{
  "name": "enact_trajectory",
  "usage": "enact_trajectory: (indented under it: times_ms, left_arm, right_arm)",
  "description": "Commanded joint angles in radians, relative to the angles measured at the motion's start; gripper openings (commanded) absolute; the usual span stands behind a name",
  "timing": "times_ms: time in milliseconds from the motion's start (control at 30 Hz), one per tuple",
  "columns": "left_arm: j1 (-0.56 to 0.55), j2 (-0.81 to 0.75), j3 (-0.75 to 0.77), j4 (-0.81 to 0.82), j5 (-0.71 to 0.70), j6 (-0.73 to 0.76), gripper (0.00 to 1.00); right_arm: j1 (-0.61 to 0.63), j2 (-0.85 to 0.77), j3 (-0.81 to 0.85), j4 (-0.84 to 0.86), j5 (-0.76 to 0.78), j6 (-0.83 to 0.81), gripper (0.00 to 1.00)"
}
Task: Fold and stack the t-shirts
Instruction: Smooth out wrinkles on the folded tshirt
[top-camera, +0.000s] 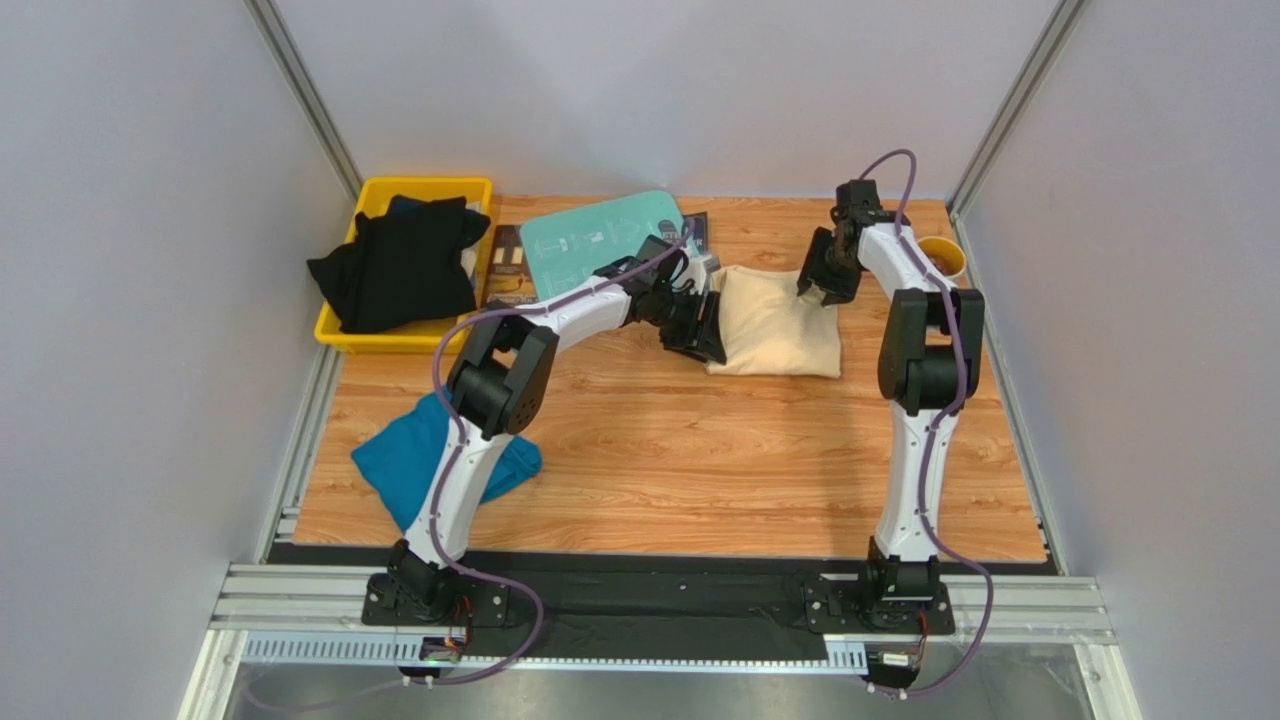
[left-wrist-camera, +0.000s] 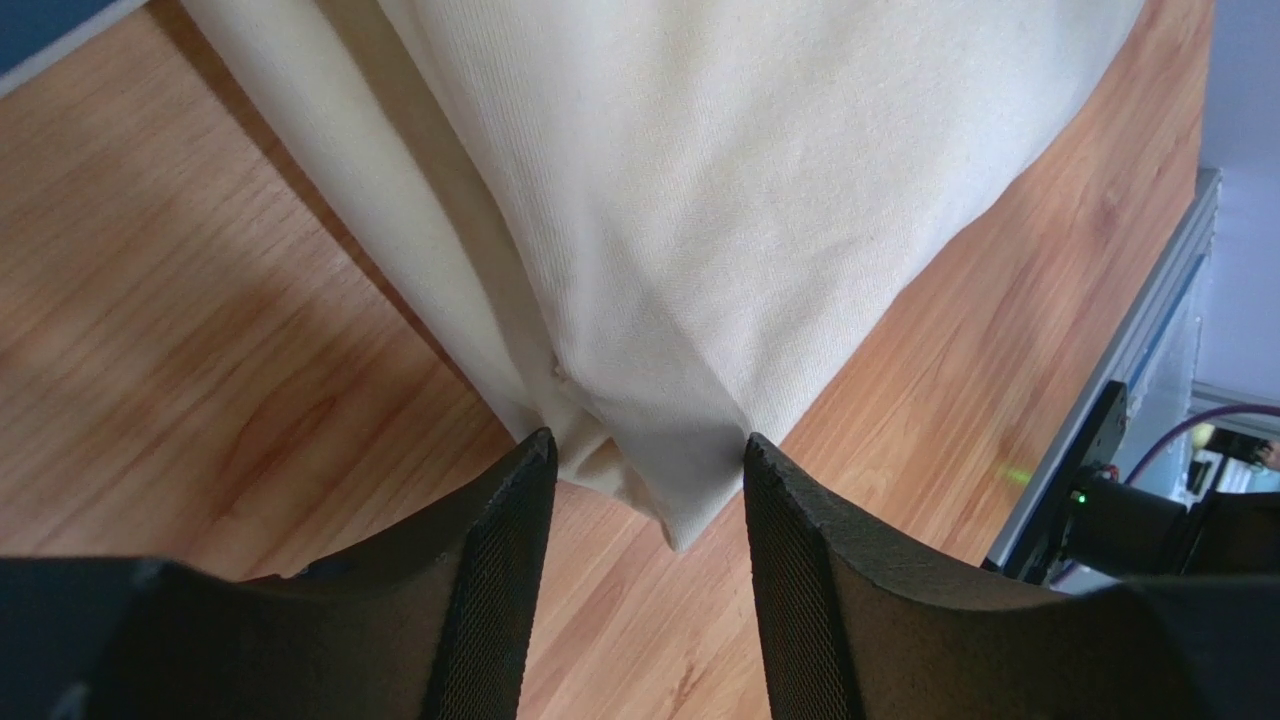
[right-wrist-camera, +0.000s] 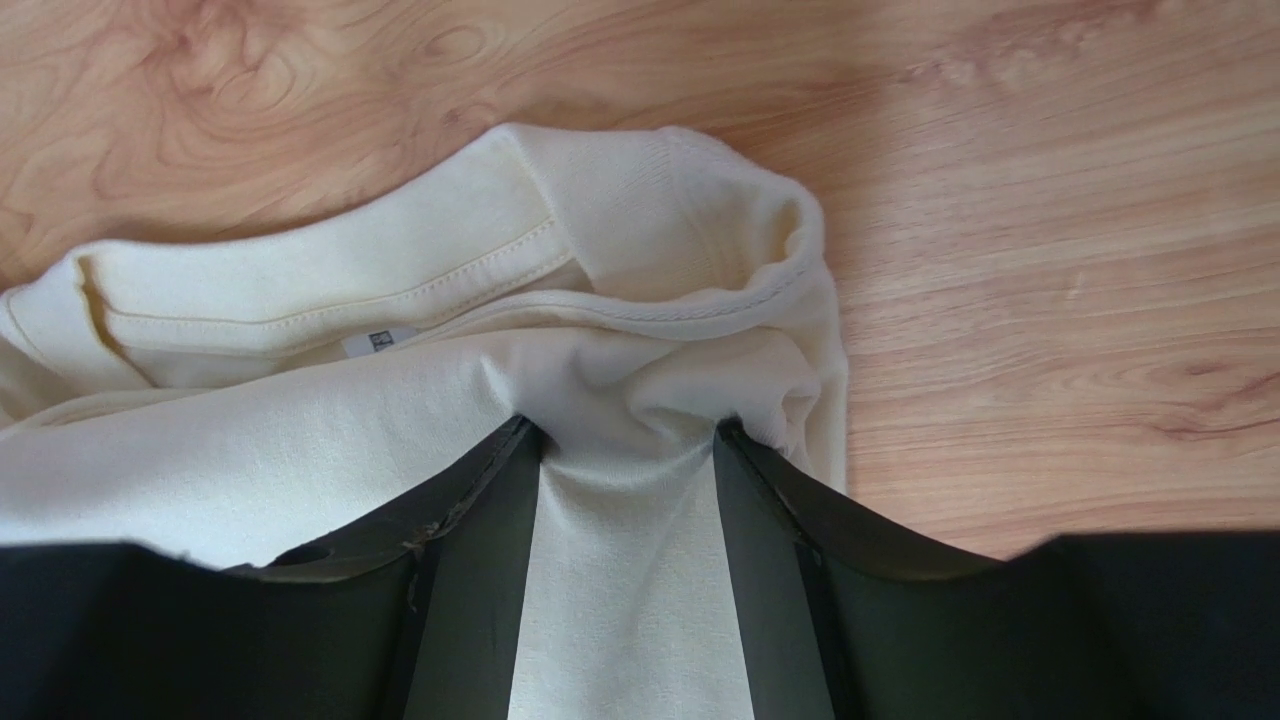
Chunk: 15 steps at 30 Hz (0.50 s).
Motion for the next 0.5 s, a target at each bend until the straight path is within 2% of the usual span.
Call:
enact_trajectory:
  times_ms: [0,200,367,467]
  left_arm:
    - [-0.032,-0.021,-0.050,-0.143,-0.042,0.051,0.57]
    - [-0.041,-0.029,-0.051,-0.168,-0.044,0.065,0.57]
    - [-0.041,-0.054,-0.065,-0.197,-0.065,0.078,0.57]
    - [-0.035,-0.078,-0.056,-0.237,-0.106,0.092,0.59]
  right_arm:
    - [-0.033,0.014,0.038,0.039,0.078,0.034,0.52]
    - [-0.033,-0.020,0.036,0.036,0.018,0.051,0.53]
    - [-0.033,-0.161,-0.025,0.037,-0.028,0.039,0.56]
    - [-0.039,-0.257,-0.106,0.036,-0.040,0.028,0.64]
